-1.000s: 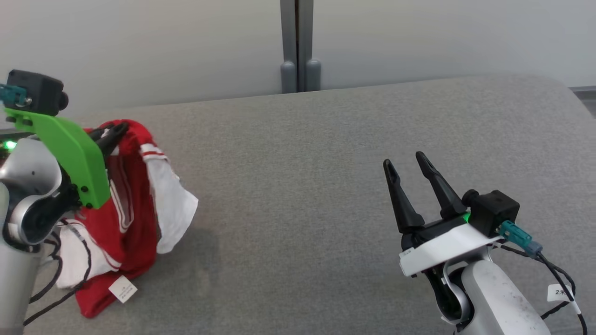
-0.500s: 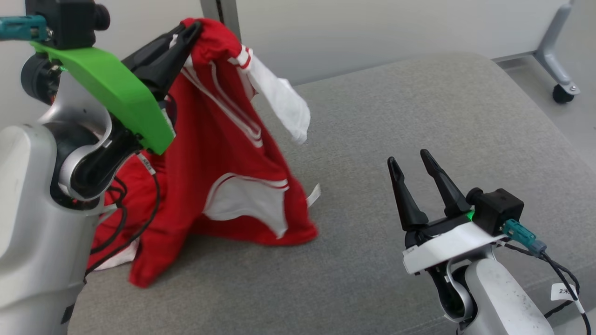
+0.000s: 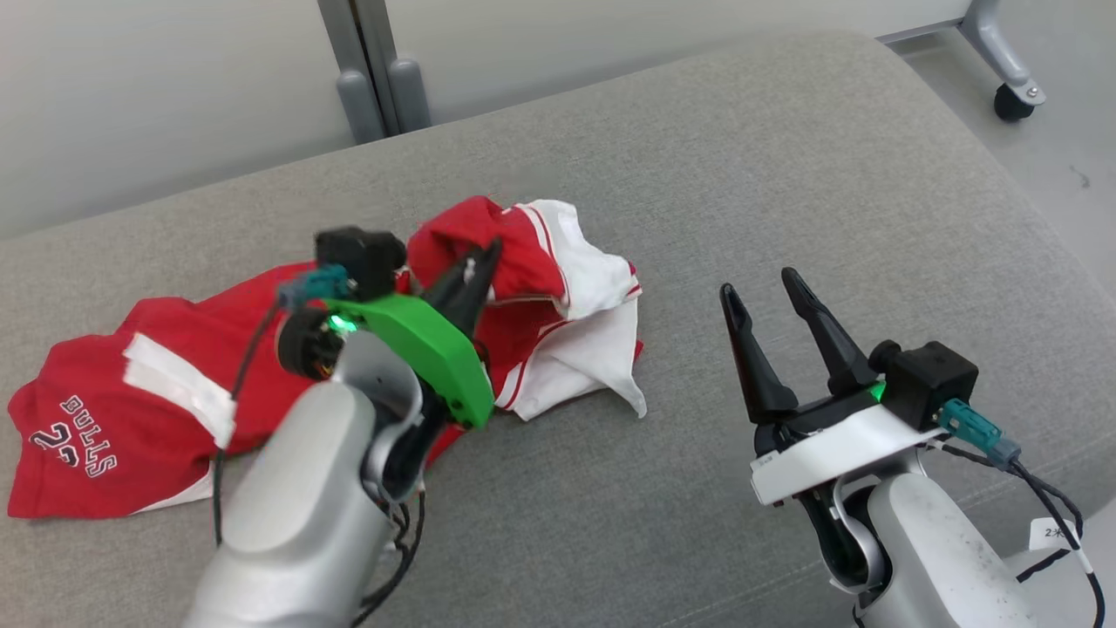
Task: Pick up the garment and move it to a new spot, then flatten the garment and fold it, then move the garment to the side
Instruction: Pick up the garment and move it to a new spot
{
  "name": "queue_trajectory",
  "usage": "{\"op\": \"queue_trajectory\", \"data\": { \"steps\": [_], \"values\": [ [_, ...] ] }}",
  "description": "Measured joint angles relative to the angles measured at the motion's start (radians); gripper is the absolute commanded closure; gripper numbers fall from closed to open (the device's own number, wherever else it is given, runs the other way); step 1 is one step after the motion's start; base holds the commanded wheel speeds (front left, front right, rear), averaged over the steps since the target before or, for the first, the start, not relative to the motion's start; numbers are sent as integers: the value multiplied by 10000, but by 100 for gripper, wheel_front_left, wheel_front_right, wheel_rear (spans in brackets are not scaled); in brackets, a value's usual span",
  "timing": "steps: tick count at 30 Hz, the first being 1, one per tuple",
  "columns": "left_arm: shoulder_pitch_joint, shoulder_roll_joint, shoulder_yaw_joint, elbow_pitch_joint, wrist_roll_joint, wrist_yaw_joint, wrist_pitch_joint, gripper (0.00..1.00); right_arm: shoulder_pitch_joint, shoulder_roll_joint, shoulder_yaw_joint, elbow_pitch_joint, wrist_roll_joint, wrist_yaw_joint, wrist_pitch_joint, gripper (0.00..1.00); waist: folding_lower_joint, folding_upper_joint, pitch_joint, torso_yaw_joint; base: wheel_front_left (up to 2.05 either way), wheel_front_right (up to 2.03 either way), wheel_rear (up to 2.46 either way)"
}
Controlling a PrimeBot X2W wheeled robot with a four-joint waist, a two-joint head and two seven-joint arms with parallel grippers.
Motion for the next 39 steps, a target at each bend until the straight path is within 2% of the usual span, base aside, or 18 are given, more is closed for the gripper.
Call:
{"op": "queue_trajectory", "data": {
  "steps": [1, 2, 5, 9, 13, 16, 24, 29, 35, 39],
  "values": [
    [80, -125, -245, 485, 65, -10, -290, 78, -28, -25, 52, 33, 15, 0, 0, 0, 0, 0, 30, 42, 0, 0, 0],
    [96, -178, -426, 840, 151, -17, -466, 0, -62, -36, 109, 48, 25, 0, 0, 0, 0, 0, 44, 80, 0, 0, 0],
    [65, -305, -980, 1799, 284, -54, -1139, 0, -159, -75, 224, 127, 58, 0, 0, 0, 0, -1, 57, 245, 0, 0, 0],
    [-274, -372, -1515, 2075, 476, -65, -1975, 0, -143, -130, 242, 211, 98, 0, 0, 0, 0, 0, 17, 495, 0, 0, 0],
    [-509, -190, -1486, 1958, 627, -67, -2798, 0, -96, -138, 182, 230, 98, 0, 0, 0, 0, 0, -79, 801, 0, 0, 0],
    [-464, 88, -1254, 1645, 750, 230, -3189, 0, 18, -140, 115, 222, 98, 0, 0, 0, 0, -1, -194, 1029, 0, 0, 0],
    [1288, 943, -130, -29, 926, 1360, -3591, 0, 366, -244, -288, 115, 48, 0, 0, 0, 0, 0, -513, 1632, 0, 0, 0],
    [2910, 1325, 1321, -1452, 1352, 1964, -3649, 0, 535, -282, -598, 130, 23, 0, 0, 0, 0, -1, -702, 1913, 0, 0, 0],
    [4757, 1064, 2805, -2456, 1914, 2098, -3649, 0, 885, -357, -871, 130, -17, 0, 0, 0, 0, -1, -851, 2003, 0, 0, 0],
    [5309, 704, 3078, -2445, 2213, 1783, -3649, 0, 929, -353, -932, 82, -63, 0, 0, 0, 0, -1, -857, 1973, 0, 0, 0]
  ]
}}
